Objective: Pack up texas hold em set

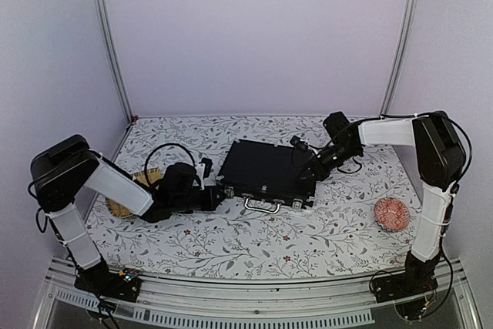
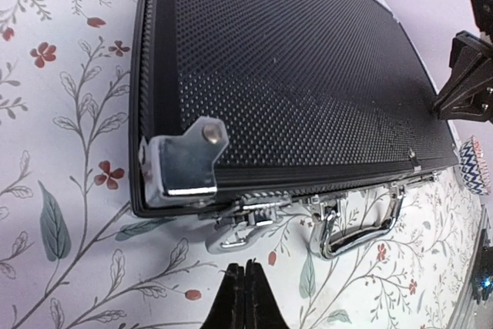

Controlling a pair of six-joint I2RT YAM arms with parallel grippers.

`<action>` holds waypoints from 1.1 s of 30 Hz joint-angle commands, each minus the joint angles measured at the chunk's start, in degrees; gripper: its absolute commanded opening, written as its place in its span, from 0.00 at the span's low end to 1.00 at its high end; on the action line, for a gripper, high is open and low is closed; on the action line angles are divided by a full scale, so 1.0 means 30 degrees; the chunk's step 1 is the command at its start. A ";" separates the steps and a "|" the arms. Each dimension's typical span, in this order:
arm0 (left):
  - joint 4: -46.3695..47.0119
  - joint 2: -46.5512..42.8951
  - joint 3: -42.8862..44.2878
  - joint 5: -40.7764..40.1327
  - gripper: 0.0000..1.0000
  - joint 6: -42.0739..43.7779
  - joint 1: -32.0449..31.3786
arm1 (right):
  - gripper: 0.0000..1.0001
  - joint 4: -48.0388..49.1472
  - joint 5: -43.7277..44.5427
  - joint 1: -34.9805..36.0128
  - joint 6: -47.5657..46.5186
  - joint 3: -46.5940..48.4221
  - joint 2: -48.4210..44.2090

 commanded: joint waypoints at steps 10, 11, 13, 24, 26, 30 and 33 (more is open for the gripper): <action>-0.1315 0.3633 0.3729 -0.1058 0.00 0.1578 -0.0159 | 0.07 -0.1100 0.1955 0.0109 -0.0221 -0.0507 0.1492; -0.1378 0.3741 0.3902 -0.1216 0.00 0.1700 -0.0165 | 0.07 -0.1095 0.1955 0.0120 -0.0230 -0.0536 0.1499; -0.1344 0.3810 0.3966 -0.1380 0.00 0.1793 -0.0162 | 0.07 -0.1099 0.1921 0.0120 -0.0208 -0.0582 0.1500; -0.1476 0.1075 0.1961 -0.1212 0.00 0.2118 -0.0358 | 0.07 -0.1162 0.1951 0.0107 -0.0224 -0.0499 0.1538; -0.2289 -0.0105 0.1694 -0.1011 0.00 0.2757 -0.0445 | 0.07 -0.1085 0.1977 0.0127 -0.0235 -0.0498 0.1248; -0.4543 -0.2770 0.1560 -0.1338 0.04 0.4066 -0.0480 | 0.07 -0.0906 0.2219 0.0107 -0.0150 -0.0448 0.0347; -0.6845 -0.4614 0.2234 -0.2217 0.15 0.5171 -0.0391 | 0.07 -0.0856 0.2609 0.0065 -0.0061 -0.0382 -0.0737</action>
